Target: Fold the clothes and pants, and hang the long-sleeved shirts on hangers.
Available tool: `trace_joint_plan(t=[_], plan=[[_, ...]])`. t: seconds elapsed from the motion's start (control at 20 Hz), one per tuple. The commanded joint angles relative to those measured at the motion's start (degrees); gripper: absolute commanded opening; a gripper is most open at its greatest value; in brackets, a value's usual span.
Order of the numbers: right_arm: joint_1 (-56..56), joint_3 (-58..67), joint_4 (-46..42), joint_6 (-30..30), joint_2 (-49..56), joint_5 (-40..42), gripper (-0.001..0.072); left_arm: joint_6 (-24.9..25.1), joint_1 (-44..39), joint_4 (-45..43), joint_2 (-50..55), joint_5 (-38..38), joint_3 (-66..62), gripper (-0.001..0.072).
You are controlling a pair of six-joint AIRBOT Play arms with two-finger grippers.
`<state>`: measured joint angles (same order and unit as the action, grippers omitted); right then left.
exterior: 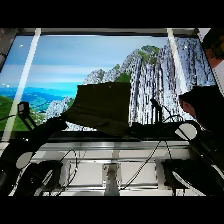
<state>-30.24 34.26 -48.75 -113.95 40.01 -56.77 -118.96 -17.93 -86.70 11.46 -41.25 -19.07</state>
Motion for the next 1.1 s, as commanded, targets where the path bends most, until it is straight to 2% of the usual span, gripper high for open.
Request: trace_joint_plan(t=[0.0, 0.25, 0.4, 0.5, 0.7, 0.8, 1.05], plan=[[-0.83, 1.95, -1.57, -2.62, 0.37, 3.26, 0.0012, -3.72, -0.07, -2.03, -2.54, 0.61, 0.11, 0.0015], [-0.81, 14.10, -7.19, 1.75, 13.92, 6.60, 0.0012, -3.74, -0.07, 4.13, 12.70, 22.67, -0.04, 0.0016], [1.84, 23.06, -10.86, 2.03, 23.54, 8.37, 0.0012, -7.43, -0.07, 7.89, 22.23, 37.09, -0.07, 0.0016], [5.42, 27.63, -10.99, 3.08, 28.04, 9.81, 0.0012, -9.33, -0.07, 7.93, 27.23, 43.78, -1.27, 0.0017], [10.60, 32.35, -11.08, 4.13, 34.25, 10.80, 0.0013, -9.25, -0.07, 7.91, 36.11, 48.26, -6.36, 0.0018], [10.95, 32.39, -11.04, 4.13, 36.35, 13.81, 0.0012, -9.31, -0.09, 7.93, 40.54, 49.88, -8.24, 0.0018], [10.93, 32.39, -10.43, 3.69, 42.03, 21.14, 0.0012, -13.33, -0.07, 7.93, 50.56, 54.16, -11.34, 0.0018]])
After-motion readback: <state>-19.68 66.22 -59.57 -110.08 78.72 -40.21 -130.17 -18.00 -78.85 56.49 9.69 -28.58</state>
